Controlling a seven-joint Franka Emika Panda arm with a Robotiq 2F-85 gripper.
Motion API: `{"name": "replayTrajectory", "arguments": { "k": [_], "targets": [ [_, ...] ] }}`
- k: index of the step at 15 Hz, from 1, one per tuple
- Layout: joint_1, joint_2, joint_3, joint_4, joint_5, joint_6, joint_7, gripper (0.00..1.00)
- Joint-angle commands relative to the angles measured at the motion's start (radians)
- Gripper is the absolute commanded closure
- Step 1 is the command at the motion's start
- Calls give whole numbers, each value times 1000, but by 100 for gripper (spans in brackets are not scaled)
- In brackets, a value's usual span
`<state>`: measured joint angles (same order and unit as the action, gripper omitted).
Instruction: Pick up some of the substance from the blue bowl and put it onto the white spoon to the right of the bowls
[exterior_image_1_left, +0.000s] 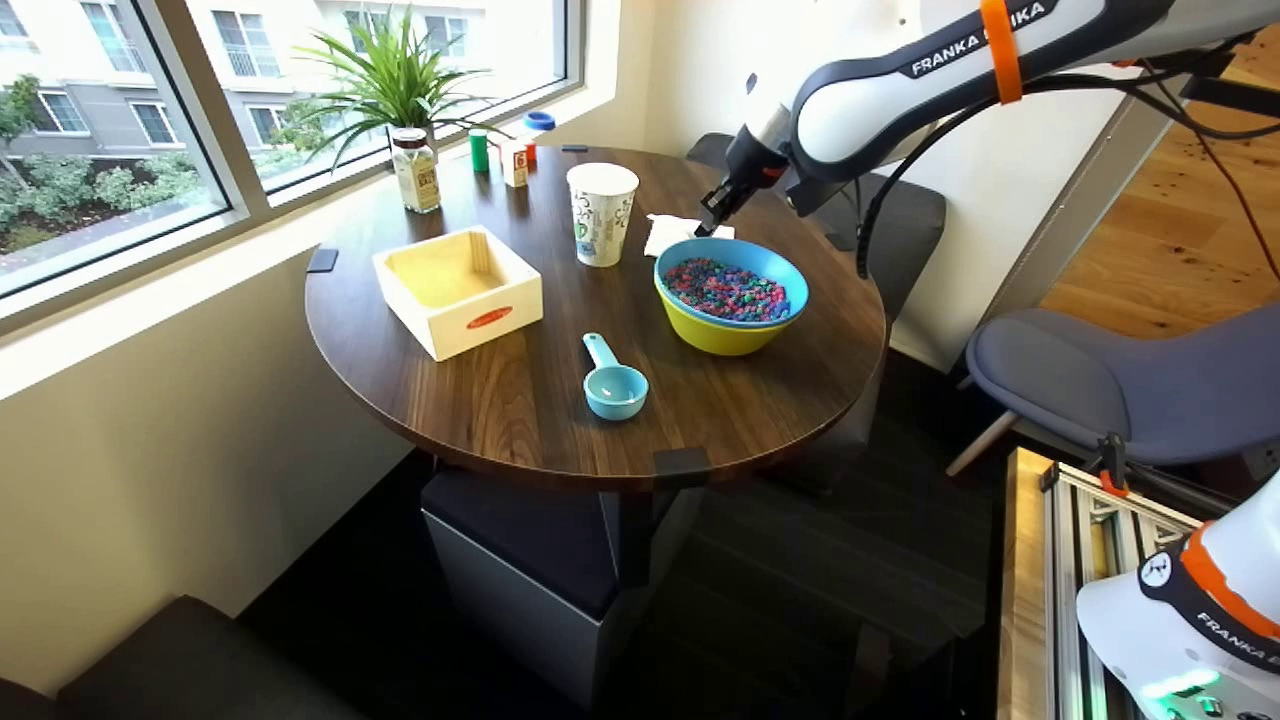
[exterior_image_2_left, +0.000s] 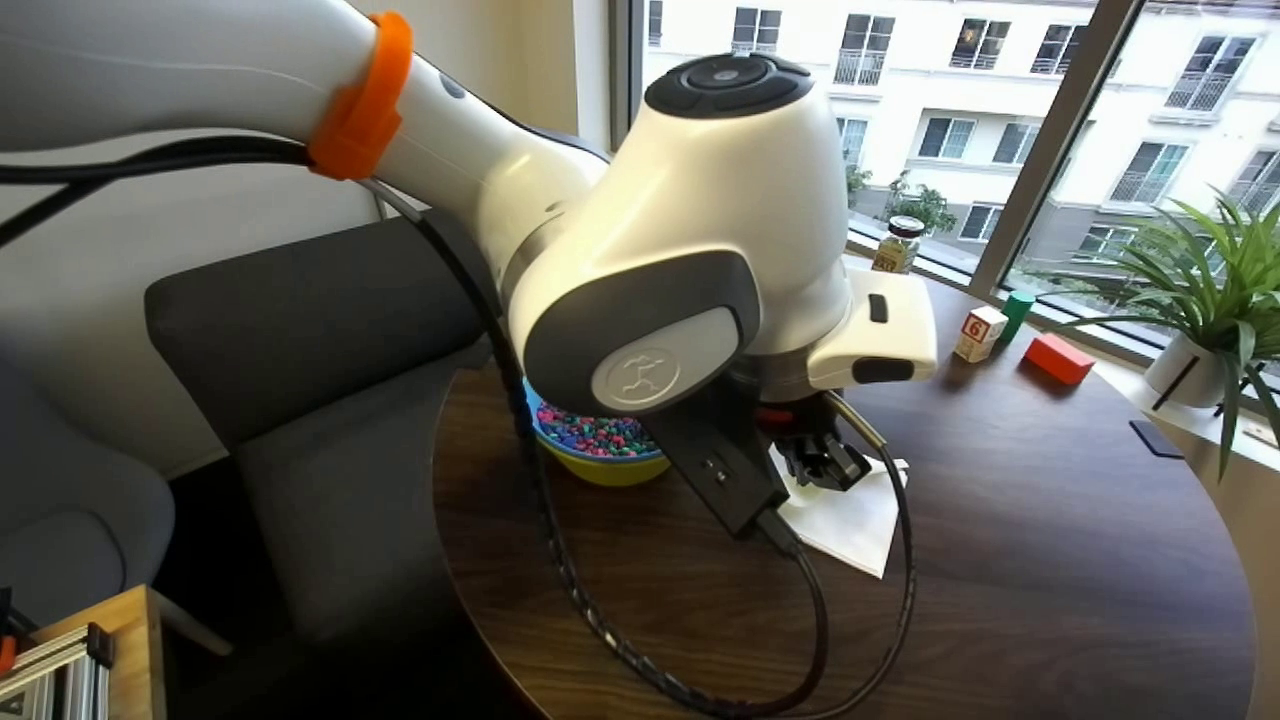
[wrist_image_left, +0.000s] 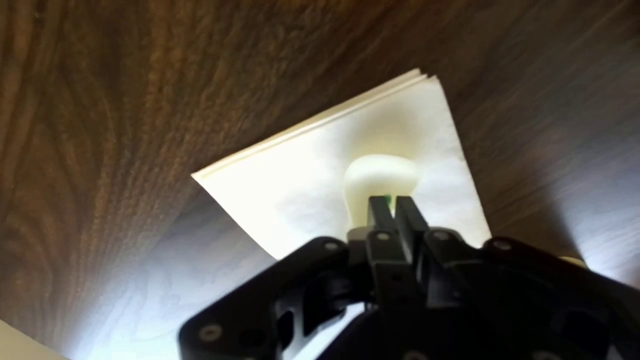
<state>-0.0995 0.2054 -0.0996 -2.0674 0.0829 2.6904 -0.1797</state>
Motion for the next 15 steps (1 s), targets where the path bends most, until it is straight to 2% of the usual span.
{"name": "replayTrajectory", "arguments": {
  "k": [1,5,9,10,12,15],
  "targets": [
    [-6,12,11,5,-19,13,21,64],
    [-5,1,13,4,-22,16,21,37],
    [2,-72,43,-14,4,6,-7,6],
    [7,-97,53,-21,6,2,-13,2],
    [20,-138,63,-31,-11,-7,-8,0],
    [34,-203,88,-44,45,-117,-39,0]
  ]
}}
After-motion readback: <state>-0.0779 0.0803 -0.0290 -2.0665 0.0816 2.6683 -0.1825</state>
